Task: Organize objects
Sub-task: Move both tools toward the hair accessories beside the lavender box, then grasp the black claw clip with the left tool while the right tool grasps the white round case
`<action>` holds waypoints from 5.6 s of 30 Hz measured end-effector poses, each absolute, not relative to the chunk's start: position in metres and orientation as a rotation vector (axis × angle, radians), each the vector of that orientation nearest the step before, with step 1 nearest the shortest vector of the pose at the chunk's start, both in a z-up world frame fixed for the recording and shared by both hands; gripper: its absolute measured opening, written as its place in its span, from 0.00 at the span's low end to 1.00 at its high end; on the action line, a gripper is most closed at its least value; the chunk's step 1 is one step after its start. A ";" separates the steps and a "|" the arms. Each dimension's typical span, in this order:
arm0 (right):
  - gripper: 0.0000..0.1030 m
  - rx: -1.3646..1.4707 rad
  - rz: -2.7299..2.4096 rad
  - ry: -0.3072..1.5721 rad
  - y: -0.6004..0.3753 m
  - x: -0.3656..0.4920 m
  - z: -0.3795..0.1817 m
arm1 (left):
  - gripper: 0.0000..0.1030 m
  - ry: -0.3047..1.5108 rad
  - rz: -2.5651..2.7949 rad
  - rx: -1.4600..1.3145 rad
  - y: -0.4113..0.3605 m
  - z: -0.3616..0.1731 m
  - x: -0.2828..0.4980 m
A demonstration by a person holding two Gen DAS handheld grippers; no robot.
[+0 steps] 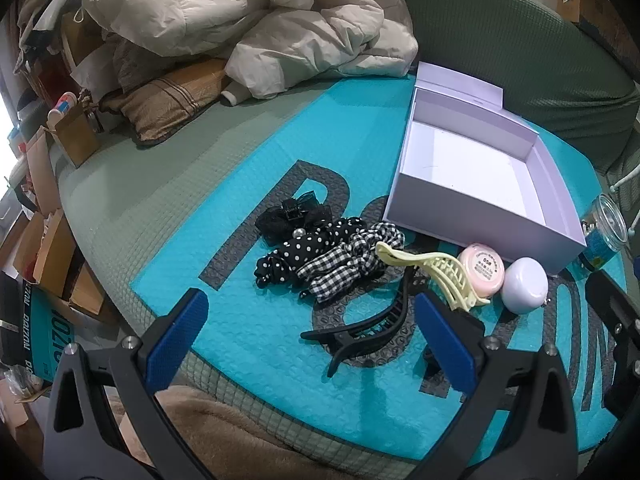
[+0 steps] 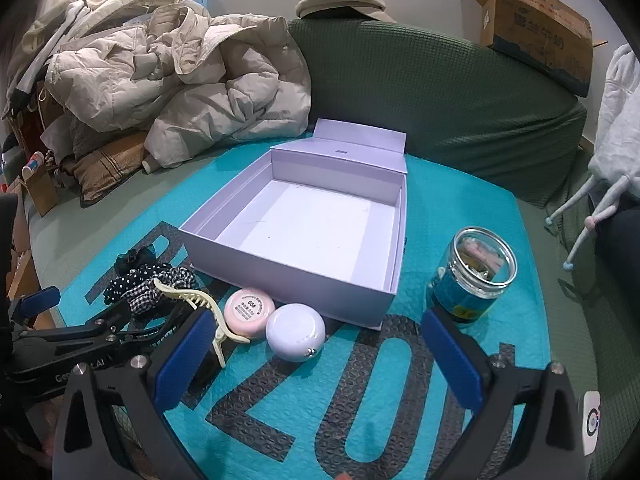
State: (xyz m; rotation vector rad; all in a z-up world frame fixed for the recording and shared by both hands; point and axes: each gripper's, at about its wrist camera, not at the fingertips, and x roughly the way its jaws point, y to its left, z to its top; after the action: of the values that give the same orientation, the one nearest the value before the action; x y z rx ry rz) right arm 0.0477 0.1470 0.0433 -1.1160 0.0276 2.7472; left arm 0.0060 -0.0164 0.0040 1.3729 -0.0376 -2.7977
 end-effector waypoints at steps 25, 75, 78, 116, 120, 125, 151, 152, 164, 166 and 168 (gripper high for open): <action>1.00 -1.145 2.742 0.027 0.143 0.044 0.038 | 1.00 0.007 -2.770 1.394 -0.028 0.005 0.009; 1.00 -1.313 2.723 0.073 0.147 0.016 0.009 | 1.00 0.086 -2.703 1.616 -0.028 -0.023 -0.001; 1.00 -1.348 2.718 0.064 0.145 0.017 0.000 | 1.00 0.094 -2.692 1.656 -0.027 -0.031 0.003; 0.89 -1.495 2.731 0.145 0.160 -0.012 -0.047 | 0.65 0.013 -2.812 1.655 -0.006 -0.060 -0.016; 0.82 -1.517 2.758 0.166 0.159 -0.015 -0.048 | 0.54 0.015 -2.834 1.667 -0.003 -0.058 -0.015; 0.71 -1.546 2.788 0.159 0.155 -0.015 -0.051 | 0.42 -0.019 -2.854 1.673 0.000 -0.057 -0.012; 0.55 -1.641 2.859 0.076 0.137 0.011 -0.050 | 0.35 -0.065 -2.878 1.680 -0.001 -0.050 0.011; 0.56 -1.643 2.861 0.081 0.137 0.011 -0.050 | 0.35 -0.067 -2.878 1.683 0.000 -0.050 0.010; 0.65 -1.670 2.861 0.105 0.145 0.007 -0.050 | 0.53 -0.163 -2.897 1.725 0.018 -0.056 -0.010; 0.66 -1.673 2.862 0.108 0.147 0.007 -0.050 | 0.54 -0.155 -2.897 1.742 0.020 -0.059 -0.013; 0.67 -1.679 2.866 0.112 0.147 0.007 -0.050 | 0.59 -0.151 -2.908 1.751 0.022 -0.061 -0.015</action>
State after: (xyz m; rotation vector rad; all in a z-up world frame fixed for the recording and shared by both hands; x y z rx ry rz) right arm 0.0069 0.1475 -0.0501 -1.6785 0.1115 2.8658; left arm -0.0154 0.0225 -0.0608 1.7512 -0.1505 -2.9077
